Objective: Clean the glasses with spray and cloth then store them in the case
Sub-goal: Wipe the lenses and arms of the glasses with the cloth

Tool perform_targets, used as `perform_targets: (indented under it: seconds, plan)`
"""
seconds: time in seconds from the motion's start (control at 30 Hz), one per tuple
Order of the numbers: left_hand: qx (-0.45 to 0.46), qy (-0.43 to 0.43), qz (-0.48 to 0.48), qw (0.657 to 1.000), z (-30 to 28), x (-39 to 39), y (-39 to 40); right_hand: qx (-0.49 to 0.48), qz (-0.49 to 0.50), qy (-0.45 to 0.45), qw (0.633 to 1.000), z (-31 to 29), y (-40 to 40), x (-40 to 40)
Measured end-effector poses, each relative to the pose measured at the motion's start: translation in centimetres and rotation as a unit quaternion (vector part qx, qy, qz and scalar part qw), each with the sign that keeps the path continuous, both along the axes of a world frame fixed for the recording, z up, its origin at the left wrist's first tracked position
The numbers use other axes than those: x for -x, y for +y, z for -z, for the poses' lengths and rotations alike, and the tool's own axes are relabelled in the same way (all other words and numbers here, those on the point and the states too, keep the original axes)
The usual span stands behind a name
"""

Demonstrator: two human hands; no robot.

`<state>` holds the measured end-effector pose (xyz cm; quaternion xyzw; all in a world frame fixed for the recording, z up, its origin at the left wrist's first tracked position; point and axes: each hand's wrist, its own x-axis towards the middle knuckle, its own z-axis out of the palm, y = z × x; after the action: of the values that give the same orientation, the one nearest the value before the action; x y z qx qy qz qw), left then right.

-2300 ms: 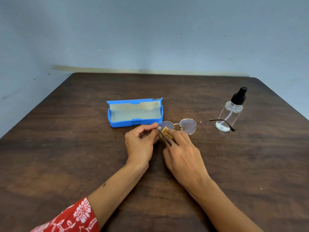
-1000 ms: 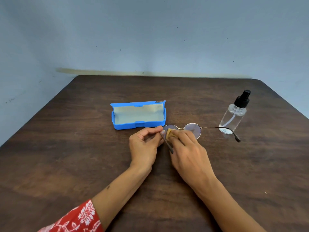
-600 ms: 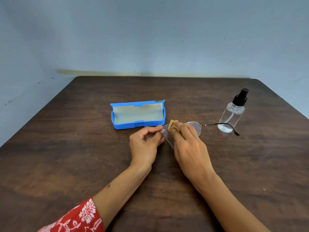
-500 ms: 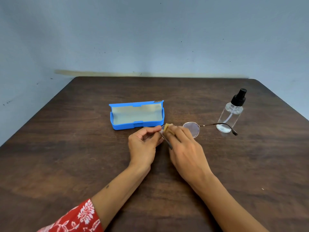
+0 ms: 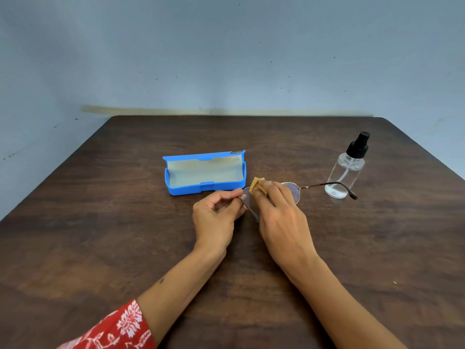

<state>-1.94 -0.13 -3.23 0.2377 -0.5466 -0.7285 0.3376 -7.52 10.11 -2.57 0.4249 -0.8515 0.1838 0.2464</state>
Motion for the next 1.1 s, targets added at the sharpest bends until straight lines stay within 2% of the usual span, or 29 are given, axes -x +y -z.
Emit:
perform_targets:
  seconds: [0.17, 0.3, 0.43, 0.6, 0.7, 0.87, 1.03, 1.1]
  plan:
    - [-0.007, -0.003, 0.0, 1.0, -0.04, -0.06, 0.02, -0.009, -0.051, 0.035, 0.998, 0.33, -0.07, -0.5]
    - [0.0, -0.007, -0.002, 1.0, -0.16, -0.07, 0.08, -0.005, 0.004, -0.004, 1.0, 0.12, -0.02, -0.13]
    - [-0.001, 0.0, -0.007, 1.0, -0.18, -0.13, 0.14, -0.005, -0.052, 0.044, 0.998, 0.39, -0.11, -0.84]
    - [-0.003, -0.005, -0.007, 1.0, -0.2, -0.08, 0.14, 0.007, 0.007, 0.009, 1.0, 0.13, 0.22, -0.29]
    - [-0.013, -0.001, -0.005, 1.0, -0.14, -0.05, 0.17, -0.013, -0.035, 0.047, 0.998, 0.43, 0.18, -0.81]
    - [-0.001, -0.005, -0.007, 1.0, -0.15, -0.06, 0.1, 0.006, 0.005, 0.004, 1.0, 0.07, 0.18, -0.31]
    - [-0.016, 0.008, -0.008, 1.0, -0.17, -0.07, 0.13, -0.002, -0.048, 0.047, 0.998, 0.44, 0.18, -0.97]
    - [-0.01, 0.005, -0.007, 1.0, -0.25, -0.06, 0.16, 0.007, -0.034, 0.035, 0.999, 0.3, 0.17, -0.6]
